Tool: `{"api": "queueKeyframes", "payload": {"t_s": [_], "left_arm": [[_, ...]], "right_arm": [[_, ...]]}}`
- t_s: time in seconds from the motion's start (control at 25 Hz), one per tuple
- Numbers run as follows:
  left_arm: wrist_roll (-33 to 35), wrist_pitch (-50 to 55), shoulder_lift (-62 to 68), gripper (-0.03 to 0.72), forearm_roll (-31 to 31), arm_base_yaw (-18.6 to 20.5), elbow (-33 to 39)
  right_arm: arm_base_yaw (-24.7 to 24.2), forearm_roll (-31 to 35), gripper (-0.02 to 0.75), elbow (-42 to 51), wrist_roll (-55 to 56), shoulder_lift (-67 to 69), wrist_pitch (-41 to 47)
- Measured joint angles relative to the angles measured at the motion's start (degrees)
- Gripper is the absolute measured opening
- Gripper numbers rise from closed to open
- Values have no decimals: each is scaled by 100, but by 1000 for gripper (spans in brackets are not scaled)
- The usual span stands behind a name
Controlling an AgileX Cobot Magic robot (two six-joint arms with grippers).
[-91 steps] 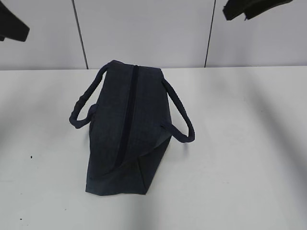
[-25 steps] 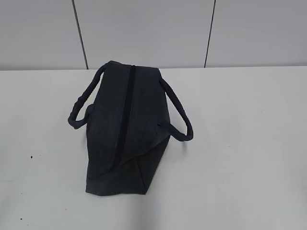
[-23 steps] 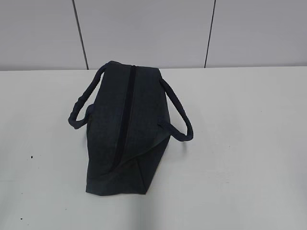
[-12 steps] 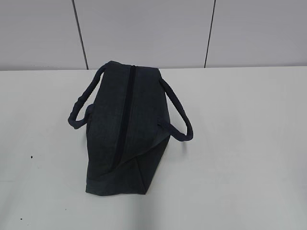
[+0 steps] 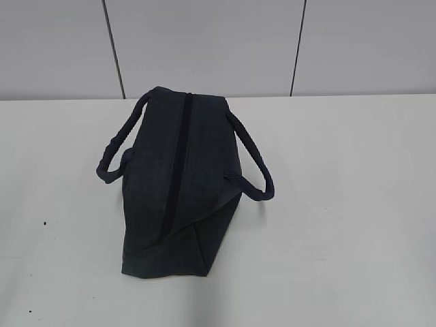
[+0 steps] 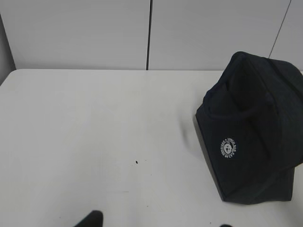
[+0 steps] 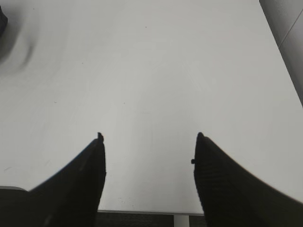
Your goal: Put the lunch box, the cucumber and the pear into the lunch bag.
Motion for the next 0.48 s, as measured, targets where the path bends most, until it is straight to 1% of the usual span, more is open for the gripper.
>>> {"api": "queueKeyframes", "payload": {"t_s": [0.48], "left_arm": [[-5,0,0,435,0,0,0]], "right_arm": [[0,0,466,0,0,0,0]]}}
